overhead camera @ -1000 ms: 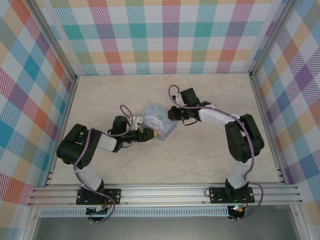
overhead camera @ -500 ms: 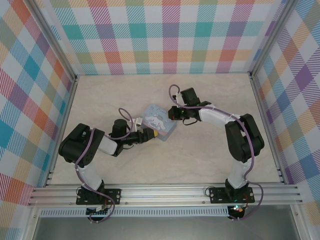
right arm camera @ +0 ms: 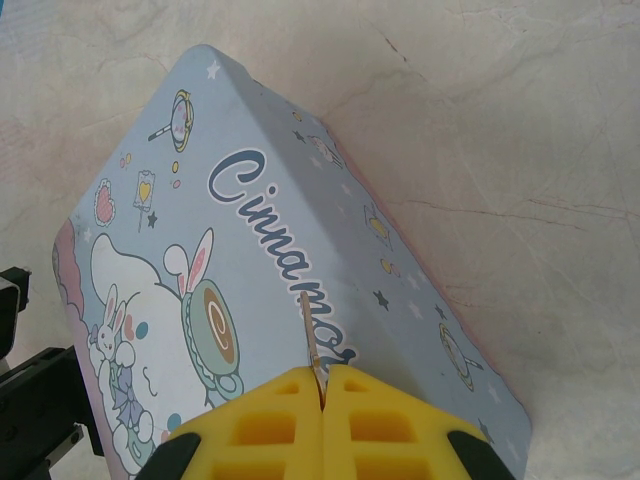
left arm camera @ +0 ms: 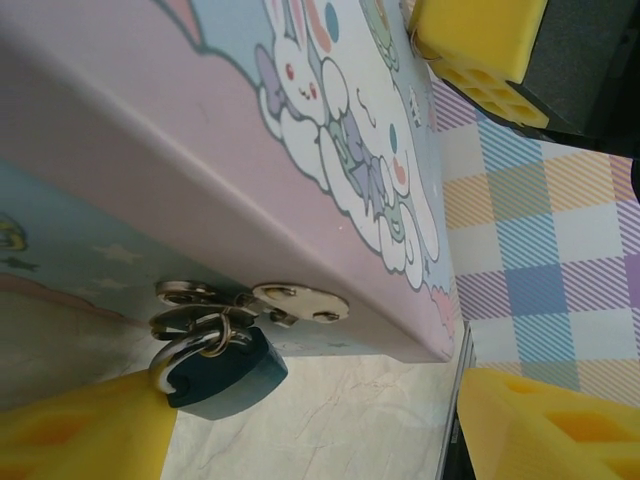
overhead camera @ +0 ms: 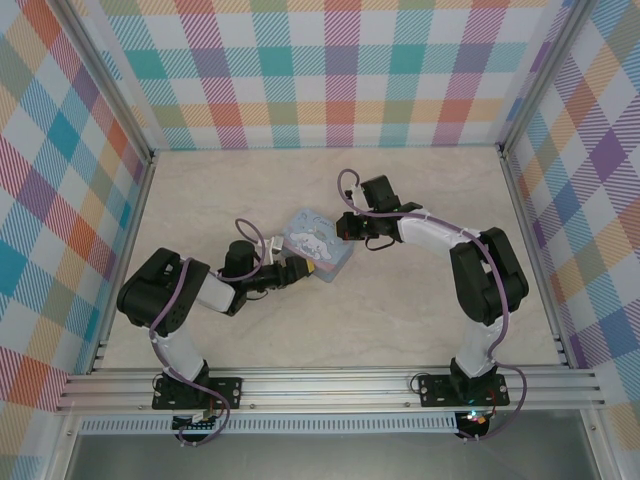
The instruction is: Unlock a padlock with a key
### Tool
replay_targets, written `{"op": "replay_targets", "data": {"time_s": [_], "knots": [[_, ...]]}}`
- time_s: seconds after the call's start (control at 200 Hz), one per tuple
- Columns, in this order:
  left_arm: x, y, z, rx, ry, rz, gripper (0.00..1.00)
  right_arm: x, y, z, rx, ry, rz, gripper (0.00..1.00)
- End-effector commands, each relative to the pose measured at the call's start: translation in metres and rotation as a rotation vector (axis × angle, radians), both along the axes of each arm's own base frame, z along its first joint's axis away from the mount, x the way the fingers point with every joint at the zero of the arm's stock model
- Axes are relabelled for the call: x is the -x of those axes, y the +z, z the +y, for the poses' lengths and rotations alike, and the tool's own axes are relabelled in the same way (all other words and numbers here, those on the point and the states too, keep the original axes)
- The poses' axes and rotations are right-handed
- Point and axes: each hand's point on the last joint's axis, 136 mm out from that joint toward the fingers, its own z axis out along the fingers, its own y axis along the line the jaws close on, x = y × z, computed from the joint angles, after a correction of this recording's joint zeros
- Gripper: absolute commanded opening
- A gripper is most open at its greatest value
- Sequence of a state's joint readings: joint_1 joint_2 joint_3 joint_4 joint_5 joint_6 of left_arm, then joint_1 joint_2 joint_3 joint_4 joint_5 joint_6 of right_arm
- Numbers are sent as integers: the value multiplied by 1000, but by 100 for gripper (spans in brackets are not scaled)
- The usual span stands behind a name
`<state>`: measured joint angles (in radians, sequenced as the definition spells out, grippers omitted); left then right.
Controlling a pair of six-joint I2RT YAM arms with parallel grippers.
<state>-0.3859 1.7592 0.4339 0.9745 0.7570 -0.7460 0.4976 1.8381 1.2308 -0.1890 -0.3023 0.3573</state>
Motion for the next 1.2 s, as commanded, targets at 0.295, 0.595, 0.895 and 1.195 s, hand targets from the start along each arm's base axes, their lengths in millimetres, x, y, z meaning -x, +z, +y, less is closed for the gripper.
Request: {"op": "replay_targets", "data": {"time_s": [0.295, 0.595, 0.895, 1.195], "knots": [[-1, 31, -8, 44, 33, -90, 71, -3, -6, 0, 15, 12, 0, 5], [-1, 29, -7, 37, 52, -83, 70, -4, -7, 1, 10, 13, 3, 5], [-9, -3, -1, -42, 104, 18, 71, -3, -5, -1, 10, 12, -2, 5], [-10, -9, -2, -47, 103, 33, 58, -3, -4, -1, 5, 11, -5, 5]]}}
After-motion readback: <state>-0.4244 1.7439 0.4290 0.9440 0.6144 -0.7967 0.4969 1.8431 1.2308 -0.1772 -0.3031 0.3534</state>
